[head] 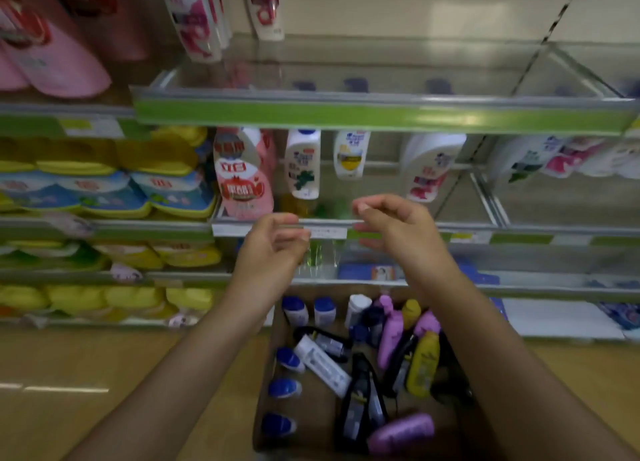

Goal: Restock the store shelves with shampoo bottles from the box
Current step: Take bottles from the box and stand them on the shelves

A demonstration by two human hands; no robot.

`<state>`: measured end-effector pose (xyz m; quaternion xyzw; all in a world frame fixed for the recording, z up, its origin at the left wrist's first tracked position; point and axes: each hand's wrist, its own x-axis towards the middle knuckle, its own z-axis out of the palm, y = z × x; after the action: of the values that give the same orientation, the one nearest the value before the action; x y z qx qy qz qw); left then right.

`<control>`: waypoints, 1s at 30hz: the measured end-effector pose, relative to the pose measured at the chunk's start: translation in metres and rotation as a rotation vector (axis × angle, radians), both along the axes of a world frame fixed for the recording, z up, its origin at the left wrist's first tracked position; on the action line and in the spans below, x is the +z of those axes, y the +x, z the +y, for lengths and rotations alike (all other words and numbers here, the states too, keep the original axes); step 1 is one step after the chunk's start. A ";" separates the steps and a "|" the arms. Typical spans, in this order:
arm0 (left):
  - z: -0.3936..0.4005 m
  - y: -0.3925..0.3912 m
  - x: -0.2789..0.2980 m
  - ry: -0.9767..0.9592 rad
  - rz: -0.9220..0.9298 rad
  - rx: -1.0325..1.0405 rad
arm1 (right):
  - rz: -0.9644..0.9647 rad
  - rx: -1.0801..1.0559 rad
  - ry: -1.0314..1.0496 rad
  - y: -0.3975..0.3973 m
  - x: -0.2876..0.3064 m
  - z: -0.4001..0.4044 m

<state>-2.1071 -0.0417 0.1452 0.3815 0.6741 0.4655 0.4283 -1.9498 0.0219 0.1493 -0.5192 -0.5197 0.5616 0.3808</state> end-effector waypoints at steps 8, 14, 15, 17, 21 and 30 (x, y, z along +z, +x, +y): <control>-0.056 0.007 -0.089 -0.281 -0.018 0.015 | -0.082 -0.002 -0.248 0.017 -0.101 -0.046; -0.085 0.007 -0.144 -0.441 -0.040 0.063 | -0.177 0.006 -0.385 0.009 -0.175 -0.065; -0.088 0.005 -0.154 -0.473 -0.038 0.074 | -0.191 0.013 -0.415 0.006 -0.186 -0.067; -0.094 -0.001 -0.170 -0.532 -0.039 0.094 | -0.203 0.026 -0.472 0.000 -0.206 -0.071; -0.098 -0.015 -0.195 -0.632 -0.020 0.133 | -0.242 0.046 -0.545 -0.019 -0.241 -0.075; -0.084 -0.052 -0.225 -0.718 -0.001 0.179 | -0.372 0.253 -0.584 -0.072 -0.309 -0.074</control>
<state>-2.1595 -0.1258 -0.0798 0.1461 0.8251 0.2349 0.4926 -2.0221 -0.0518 -0.1598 -0.6310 -0.4580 0.6247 0.0431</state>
